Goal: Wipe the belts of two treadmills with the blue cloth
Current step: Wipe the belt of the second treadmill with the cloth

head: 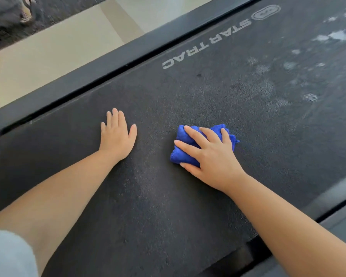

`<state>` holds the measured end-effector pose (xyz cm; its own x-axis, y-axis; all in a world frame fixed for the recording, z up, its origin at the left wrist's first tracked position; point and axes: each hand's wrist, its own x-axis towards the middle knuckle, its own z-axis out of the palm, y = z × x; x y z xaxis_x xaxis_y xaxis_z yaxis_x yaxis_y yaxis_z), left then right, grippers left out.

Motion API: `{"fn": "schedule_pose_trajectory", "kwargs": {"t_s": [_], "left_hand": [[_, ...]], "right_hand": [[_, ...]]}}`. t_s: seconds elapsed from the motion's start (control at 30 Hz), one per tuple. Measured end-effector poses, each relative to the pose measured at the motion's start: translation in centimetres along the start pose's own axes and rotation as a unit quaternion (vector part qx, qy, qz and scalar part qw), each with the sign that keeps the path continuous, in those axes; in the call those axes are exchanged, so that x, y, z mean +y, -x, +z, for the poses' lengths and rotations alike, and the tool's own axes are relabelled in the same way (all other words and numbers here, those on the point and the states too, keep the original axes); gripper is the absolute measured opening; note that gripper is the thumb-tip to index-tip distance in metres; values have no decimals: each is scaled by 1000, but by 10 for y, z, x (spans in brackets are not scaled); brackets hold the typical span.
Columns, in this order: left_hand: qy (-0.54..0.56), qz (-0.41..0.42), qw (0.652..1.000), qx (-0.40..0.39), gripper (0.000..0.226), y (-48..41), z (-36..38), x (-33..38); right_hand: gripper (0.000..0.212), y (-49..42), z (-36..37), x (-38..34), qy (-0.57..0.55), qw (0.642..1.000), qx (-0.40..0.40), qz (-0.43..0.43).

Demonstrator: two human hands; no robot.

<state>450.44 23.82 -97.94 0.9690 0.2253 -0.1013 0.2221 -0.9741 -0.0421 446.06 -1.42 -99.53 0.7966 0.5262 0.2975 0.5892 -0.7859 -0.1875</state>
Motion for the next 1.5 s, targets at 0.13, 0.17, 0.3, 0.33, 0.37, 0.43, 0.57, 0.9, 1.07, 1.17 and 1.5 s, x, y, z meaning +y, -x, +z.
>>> {"fn": "schedule_pose_trajectory", "kwargs": {"t_s": [0.13,0.17,0.3,0.33,0.37,0.43,0.57,0.9,1.07,1.17,1.5], "left_hand": [[23,10,1000,-5,61,-2,2,-3],[30,13,999,-6,61,-3,2,-4],[35,10,999,-14,62,-5,1,-4],[35,9,999,-14,62,-5,1,-4],[34,8,999,-15,62,-5,0,-4],[22,6,1000,-15,63,-4,-1,-3],[17,19,1000,-17,64,-6,-1,-4],[44,43,998,4,76,-7,10,-12],[24,46,999,14,69,-8,12,-14],[18,43,999,15,67,-9,13,-13],[28,45,998,37,65,-8,17,-16]], "right_hand": [[49,-7,4,-2,-6,1000,11,1],[49,-10,4,-4,-8,1000,11,4],[48,-34,8,-9,-17,1000,-2,-1],[45,-40,10,-11,-16,1000,-2,2],[42,-46,11,-13,-15,1000,0,7],[48,-54,14,-20,-14,1000,-6,24],[46,-57,13,-24,-1,999,-27,44],[48,-90,32,-24,19,999,-20,21],[47,-132,48,-24,7,1000,-5,22],[47,-164,57,-20,-1,1000,-1,8],[44,-290,92,-9,-43,998,-32,34]]}}
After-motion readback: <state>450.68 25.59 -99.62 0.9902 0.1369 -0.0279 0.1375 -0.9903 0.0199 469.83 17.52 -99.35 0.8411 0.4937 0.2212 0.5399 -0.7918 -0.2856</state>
